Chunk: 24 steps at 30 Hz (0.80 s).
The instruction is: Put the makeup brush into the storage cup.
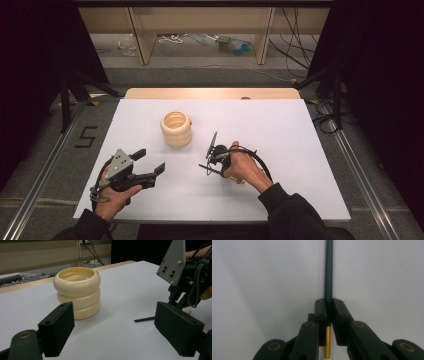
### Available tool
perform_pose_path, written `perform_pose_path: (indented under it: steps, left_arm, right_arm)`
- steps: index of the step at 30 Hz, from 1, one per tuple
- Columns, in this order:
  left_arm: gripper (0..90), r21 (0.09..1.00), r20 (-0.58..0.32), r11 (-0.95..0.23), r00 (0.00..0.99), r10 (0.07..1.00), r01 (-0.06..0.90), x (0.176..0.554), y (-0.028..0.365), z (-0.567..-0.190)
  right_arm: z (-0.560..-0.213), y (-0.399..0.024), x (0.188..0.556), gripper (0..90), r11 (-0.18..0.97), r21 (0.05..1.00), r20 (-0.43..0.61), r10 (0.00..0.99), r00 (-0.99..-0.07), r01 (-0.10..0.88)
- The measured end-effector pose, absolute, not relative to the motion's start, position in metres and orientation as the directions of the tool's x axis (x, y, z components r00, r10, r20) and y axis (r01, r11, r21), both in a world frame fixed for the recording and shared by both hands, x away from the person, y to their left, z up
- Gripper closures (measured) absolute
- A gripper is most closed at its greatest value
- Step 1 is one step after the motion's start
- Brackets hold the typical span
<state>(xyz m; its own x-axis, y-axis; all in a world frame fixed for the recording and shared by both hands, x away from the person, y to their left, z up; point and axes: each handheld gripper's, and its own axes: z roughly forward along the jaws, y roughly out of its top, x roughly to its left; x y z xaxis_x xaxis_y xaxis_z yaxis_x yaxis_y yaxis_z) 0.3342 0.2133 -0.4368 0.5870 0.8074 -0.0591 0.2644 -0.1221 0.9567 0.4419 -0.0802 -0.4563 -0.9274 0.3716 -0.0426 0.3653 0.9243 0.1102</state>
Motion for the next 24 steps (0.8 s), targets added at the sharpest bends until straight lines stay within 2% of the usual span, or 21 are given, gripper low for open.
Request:
perform_pose_path:
  steps: [16, 24]
  left_arm:
    - [16.3, 0.956, -0.056, -0.127, 0.588, 0.807, 0.265, 0.334, 0.214, -0.437]
    - [16.3, 0.949, -0.048, -0.164, 0.636, 0.770, 0.271, 0.334, 0.208, -0.439]
  right_arm:
    - [-0.445, -0.078, 0.437, 83.5, 0.946, 0.142, -0.063, 0.303, -0.951, 0.292]
    - [-0.437, -0.079, 0.429, 83.5, 0.955, 0.164, -0.072, 0.263, -0.962, 0.249]
